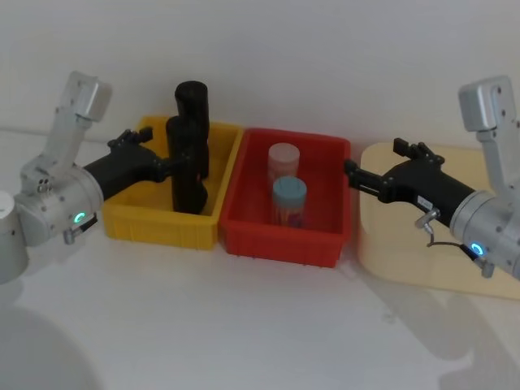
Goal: Pick up the garbage bag with the one hand and transfer it to the other hand.
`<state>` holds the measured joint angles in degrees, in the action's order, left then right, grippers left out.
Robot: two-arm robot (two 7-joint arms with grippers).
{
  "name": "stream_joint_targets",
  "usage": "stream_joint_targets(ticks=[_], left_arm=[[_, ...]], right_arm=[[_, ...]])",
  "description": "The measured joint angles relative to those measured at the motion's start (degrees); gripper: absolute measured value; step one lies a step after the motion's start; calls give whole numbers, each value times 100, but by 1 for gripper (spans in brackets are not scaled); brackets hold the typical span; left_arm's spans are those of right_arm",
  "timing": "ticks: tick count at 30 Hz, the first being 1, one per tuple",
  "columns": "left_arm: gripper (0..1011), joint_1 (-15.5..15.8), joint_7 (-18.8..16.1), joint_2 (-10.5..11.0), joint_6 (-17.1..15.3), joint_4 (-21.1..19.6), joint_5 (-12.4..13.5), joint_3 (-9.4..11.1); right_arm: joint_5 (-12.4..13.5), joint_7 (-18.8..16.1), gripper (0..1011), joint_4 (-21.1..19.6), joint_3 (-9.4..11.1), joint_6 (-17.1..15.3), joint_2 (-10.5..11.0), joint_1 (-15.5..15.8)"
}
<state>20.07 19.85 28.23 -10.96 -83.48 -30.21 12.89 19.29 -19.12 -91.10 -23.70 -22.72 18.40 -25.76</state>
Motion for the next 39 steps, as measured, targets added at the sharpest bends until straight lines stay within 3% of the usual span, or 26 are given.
stream_joint_targets(ticks=[18,27,39], left_arm=[[1001,575,211,-194,7,596,226,313],[1001,683,259,-232,25,706,272,377],[1001,756,292,-257,38,783,302,418]], right_arm=[[130,-78,1001,318,0,115,38,-119],[214,-180,1001,497,-74,114,-1,-241],[411,-486,1001,976,-274,-119,-160,-578]])
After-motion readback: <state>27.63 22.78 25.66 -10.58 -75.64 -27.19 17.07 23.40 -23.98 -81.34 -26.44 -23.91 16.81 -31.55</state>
